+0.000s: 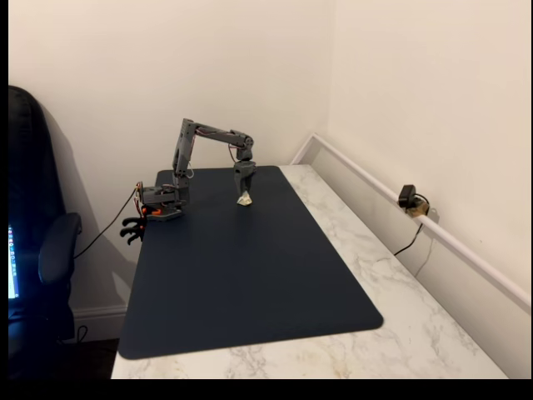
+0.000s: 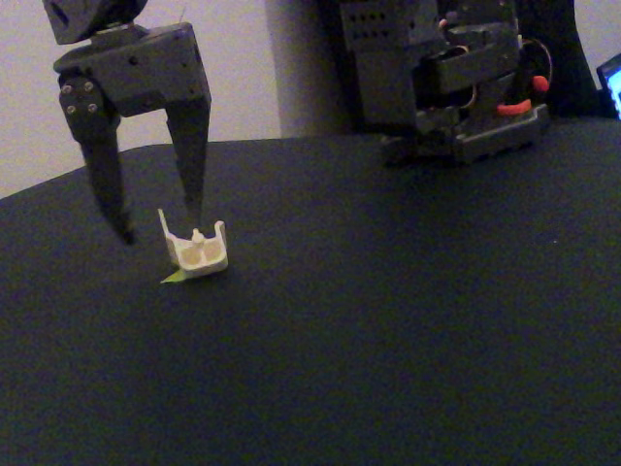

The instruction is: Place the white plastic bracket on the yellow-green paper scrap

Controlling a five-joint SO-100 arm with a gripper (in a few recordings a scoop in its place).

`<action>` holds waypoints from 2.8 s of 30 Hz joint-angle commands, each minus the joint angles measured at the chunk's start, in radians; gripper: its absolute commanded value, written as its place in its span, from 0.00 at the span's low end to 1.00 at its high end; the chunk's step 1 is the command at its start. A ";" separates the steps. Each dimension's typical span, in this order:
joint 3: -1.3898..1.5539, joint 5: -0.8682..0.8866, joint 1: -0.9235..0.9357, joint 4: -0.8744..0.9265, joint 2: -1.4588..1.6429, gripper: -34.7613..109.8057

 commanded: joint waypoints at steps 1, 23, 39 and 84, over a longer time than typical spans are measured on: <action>-0.081 -0.018 -0.002 0.040 0.029 0.43; -0.265 0.014 -0.322 0.331 0.158 0.44; -0.006 0.164 -0.646 0.319 0.469 0.37; 0.893 0.104 -0.620 -0.201 1.002 0.27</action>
